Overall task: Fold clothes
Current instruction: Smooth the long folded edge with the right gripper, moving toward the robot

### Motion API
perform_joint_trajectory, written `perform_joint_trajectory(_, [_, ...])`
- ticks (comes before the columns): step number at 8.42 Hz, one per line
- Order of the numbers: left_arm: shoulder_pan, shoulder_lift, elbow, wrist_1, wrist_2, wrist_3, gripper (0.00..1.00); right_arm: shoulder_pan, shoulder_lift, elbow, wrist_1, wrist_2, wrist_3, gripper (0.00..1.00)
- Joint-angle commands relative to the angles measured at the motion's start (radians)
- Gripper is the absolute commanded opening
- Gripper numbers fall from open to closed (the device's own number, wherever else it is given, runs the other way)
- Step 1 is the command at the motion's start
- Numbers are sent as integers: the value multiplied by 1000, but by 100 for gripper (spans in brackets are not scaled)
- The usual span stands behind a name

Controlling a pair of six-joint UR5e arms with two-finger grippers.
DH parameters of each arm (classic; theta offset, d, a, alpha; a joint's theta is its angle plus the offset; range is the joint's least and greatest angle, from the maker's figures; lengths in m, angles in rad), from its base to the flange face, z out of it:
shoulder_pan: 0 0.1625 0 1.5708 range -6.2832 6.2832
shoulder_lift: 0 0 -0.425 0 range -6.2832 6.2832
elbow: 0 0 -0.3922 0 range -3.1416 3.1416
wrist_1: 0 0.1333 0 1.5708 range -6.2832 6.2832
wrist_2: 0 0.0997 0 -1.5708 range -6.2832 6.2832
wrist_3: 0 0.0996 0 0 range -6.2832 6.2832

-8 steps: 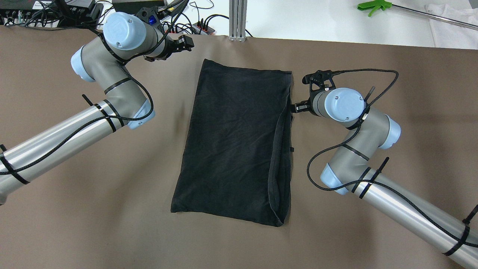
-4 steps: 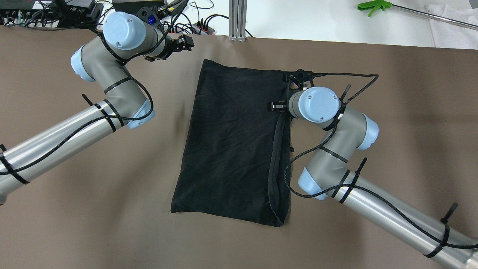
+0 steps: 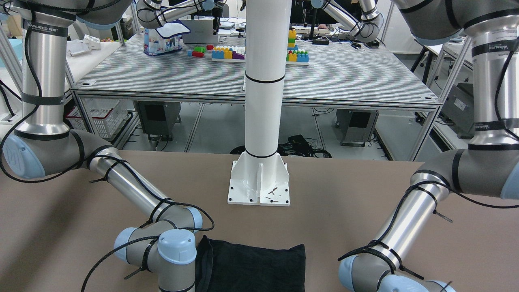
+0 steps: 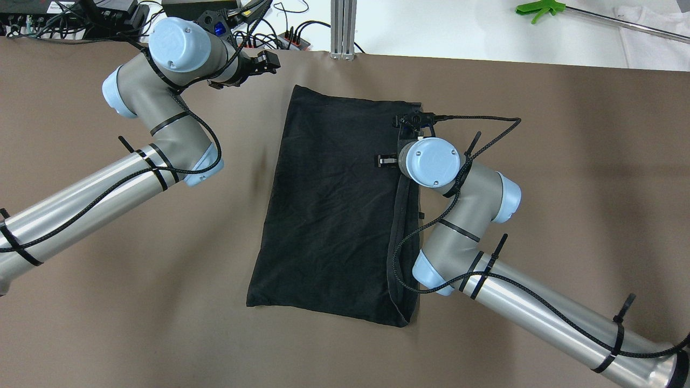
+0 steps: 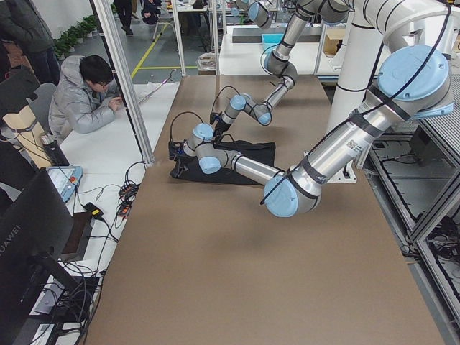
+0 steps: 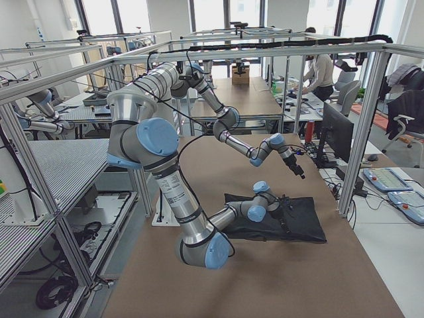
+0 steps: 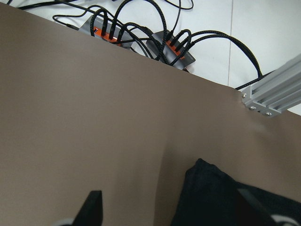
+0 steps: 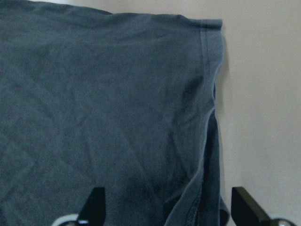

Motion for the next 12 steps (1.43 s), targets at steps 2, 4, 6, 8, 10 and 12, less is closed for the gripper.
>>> perform_joint_trajectory(2, [1,0,0,1,-1,0,100,-3,-29,-2,-1,-1,-3,94])
perform_joint_trajectory(4, [-1,0,-1,-1,-1,-2,100,-11,-38,-2,-3,-1,-1,94])
perform_joint_trajectory(6, [1,0,-1,-1,-1,0,100,-15,-46,0,-5,-1,-3,94])
perform_joint_trajectory(8, [1,0,-1,1,-1,-2,100,-14,-89,41,-3,6,-29,94])
perform_joint_trajectory(10, [1,-1,-3,1,-1,-2,100,-12,-136,96,-6,14,-46,94])
perform_joint_trajectory(12, [1,-1,-4,1,-1,-2,100,-9,-188,135,-5,81,-56,94])
